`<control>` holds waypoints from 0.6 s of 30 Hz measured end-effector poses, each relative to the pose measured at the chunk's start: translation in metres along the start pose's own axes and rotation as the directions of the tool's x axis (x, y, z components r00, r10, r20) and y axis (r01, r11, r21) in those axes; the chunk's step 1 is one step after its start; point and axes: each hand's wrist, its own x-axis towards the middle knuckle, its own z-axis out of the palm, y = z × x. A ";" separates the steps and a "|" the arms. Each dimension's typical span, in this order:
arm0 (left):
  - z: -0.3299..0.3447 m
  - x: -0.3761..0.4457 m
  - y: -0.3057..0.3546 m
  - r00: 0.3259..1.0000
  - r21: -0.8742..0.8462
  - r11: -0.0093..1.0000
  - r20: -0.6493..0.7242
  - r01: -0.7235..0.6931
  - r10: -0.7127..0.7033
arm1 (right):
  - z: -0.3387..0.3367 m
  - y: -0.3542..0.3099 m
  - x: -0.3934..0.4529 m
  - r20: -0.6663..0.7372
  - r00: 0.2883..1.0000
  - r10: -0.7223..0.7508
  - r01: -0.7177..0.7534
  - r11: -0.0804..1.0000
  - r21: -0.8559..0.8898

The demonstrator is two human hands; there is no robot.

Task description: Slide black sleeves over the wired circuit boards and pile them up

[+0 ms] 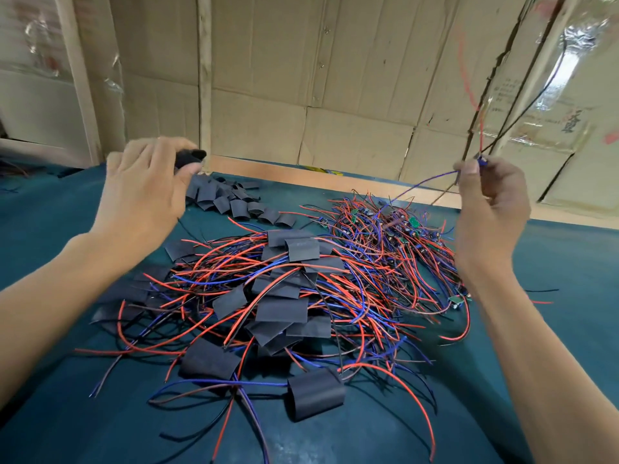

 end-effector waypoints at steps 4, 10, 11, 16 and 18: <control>-0.021 0.018 -0.011 0.978 -0.078 0.997 -0.206 -0.005 -0.011 | 0.004 -0.011 -0.006 0.264 0.914 0.308 -0.400 0.794 0.458; -0.025 0.007 0.031 0.867 -0.053 0.894 -0.276 -0.446 0.416 | 0.015 -0.022 -0.022 0.465 0.786 0.407 -0.610 0.636 0.473; -0.024 0.005 0.044 0.870 -0.099 0.880 -0.240 -0.464 0.431 | 0.017 -0.025 -0.024 0.486 0.777 0.399 -0.620 0.616 0.486; -0.017 -0.015 0.084 0.974 -0.449 0.865 -0.068 -0.223 0.216 | 0.024 -0.035 -0.030 0.592 0.740 0.321 -0.656 0.539 0.528; -0.014 -0.019 0.091 0.988 -0.498 0.855 -0.031 -0.145 0.150 | 0.028 -0.037 -0.038 0.639 0.704 0.309 -0.696 0.481 0.534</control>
